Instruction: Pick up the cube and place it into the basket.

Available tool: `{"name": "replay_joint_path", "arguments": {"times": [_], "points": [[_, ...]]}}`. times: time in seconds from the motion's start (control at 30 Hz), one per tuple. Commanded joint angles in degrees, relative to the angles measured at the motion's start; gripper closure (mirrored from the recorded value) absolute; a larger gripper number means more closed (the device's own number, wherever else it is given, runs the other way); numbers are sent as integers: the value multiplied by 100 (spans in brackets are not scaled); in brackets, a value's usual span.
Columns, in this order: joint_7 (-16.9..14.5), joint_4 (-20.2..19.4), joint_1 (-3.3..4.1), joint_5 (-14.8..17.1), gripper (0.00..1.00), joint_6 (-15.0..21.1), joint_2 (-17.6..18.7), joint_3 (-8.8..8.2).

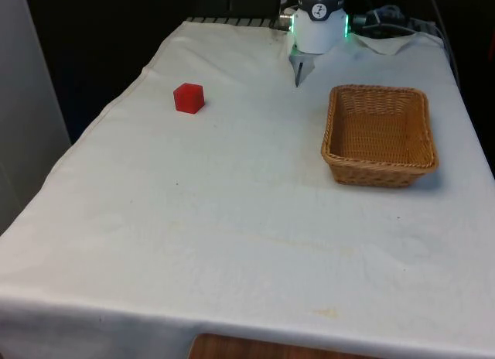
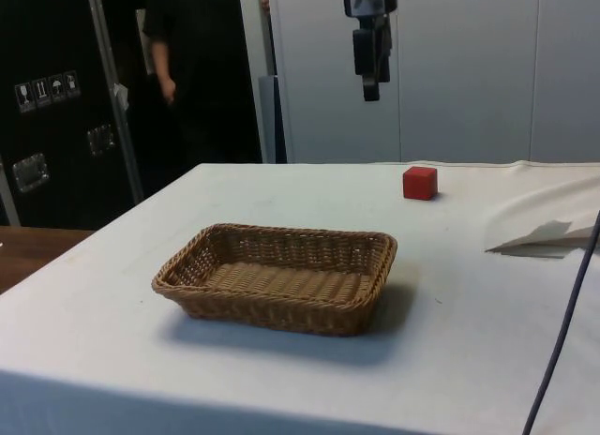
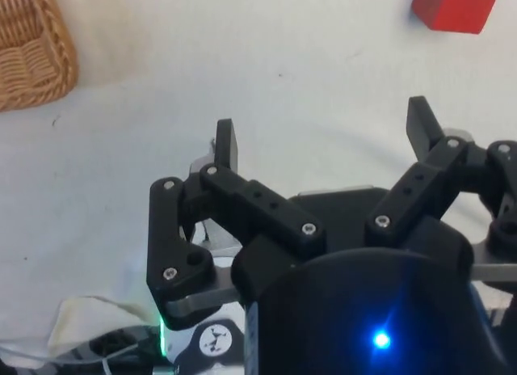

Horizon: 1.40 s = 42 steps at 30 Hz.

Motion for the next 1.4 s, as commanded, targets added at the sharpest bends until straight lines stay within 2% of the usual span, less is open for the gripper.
{"name": "replay_joint_path", "arguments": {"times": [0.0, 0.17, 0.2, 0.23, 0.27, 0.33, 0.37, 0.47, 0.5, 0.53, 0.57, 0.67, 0.83, 0.87, 0.9, 0.93, 1.13, 1.17, 1.2, 1.37], "points": [[-29, -109, -34, -63, 0, 155, -57, -46], [-120, -355, -52, -160, 0, 510, -69, -281], [-109, -304, -6, -109, 0, 424, -29, -281], [-138, -390, -52, -178, 0, 567, -63, -327], [-189, -447, -63, -206, 0, 682, -52, -418], [-218, -476, -69, -235, 0, 739, -34, -476], [-269, -521, -69, -281, 0, 854, -11, -590], [-378, -561, -69, -332, 0, 1008, 57, -773], [-418, -567, -63, -344, 0, 1054, 86, -831], [-378, -550, -29, -298, 0, 934, 40, -791], [-464, -573, -69, -350, 0, 1106, 115, -894], [-642, -584, -74, -355, 0, 1301, 252, -1106], [-842, -596, -86, -367, 0, 1564, 435, -1352], [-837, -567, -46, -304, 0, 1450, 424, -1341], [-877, -602, -92, -372, 0, 1621, 476, -1398], [-940, -607, -97, -384, 0, 1730, 556, -1490], [-1123, -630, -103, -401, 0, 2108, 837, -1782], [-1146, -607, -57, -315, 0, 2011, 819, -1788], [-1134, -636, -103, -395, 0, 2166, 871, -1816], [-1152, -659, -103, -390, 0, 2458, 1077, -1948]]}}
